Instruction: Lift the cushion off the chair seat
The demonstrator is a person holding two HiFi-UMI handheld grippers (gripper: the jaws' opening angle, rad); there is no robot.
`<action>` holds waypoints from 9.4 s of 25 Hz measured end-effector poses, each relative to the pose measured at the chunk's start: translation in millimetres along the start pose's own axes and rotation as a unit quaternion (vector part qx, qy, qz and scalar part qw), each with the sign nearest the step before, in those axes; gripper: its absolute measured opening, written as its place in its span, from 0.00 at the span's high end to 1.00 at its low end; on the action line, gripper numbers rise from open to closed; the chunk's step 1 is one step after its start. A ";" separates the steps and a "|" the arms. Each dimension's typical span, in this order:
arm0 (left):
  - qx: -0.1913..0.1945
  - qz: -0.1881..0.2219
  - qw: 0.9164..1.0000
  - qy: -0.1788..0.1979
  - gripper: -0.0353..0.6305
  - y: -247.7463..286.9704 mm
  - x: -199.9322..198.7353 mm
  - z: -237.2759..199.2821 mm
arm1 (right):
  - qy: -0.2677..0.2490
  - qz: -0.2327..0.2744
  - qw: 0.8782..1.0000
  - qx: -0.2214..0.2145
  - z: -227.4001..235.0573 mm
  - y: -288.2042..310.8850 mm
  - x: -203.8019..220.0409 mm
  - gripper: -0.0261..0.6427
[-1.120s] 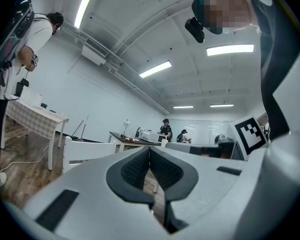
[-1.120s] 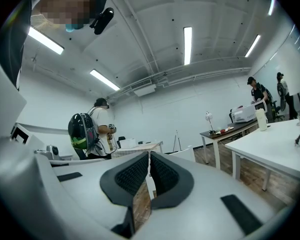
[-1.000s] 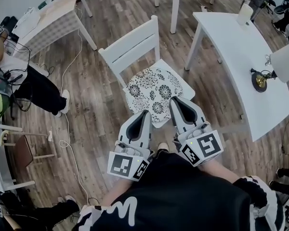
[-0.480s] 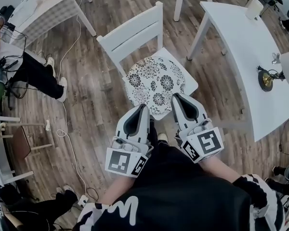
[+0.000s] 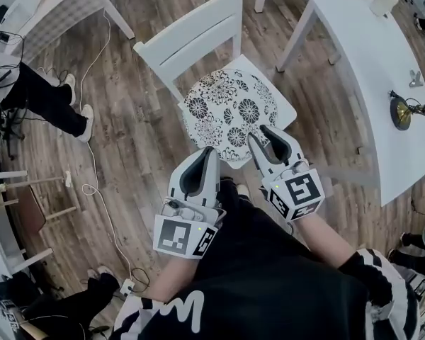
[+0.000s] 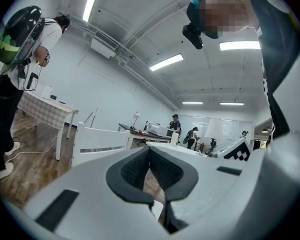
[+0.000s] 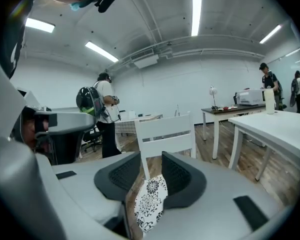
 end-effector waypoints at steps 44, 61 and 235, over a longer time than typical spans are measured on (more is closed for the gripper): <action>0.040 -0.057 0.997 -0.022 0.94 45.3 49.5 -93.1 | 0.052 -0.178 0.982 0.037 51.4 209.6 114.3 0.75; 0.031 -0.064 0.997 -0.039 0.94 44.7 53.7 -108.8 | 0.072 -0.257 0.962 0.056 75.3 271.6 157.8 0.75; -0.014 -0.028 0.999 0.043 0.94 -7.9 -38.1 24.7 | 0.035 0.037 0.998 0.034 11.8 -22.8 -58.8 0.92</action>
Point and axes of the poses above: the fingertips, and each gripper's own axes: y forward along the fingers, z to its right, x out of its underside, the point moved 9 cm from there along -y, backward along the fingers, and after that the axes turned 11 degrees about -z, right-handed, at the moved point
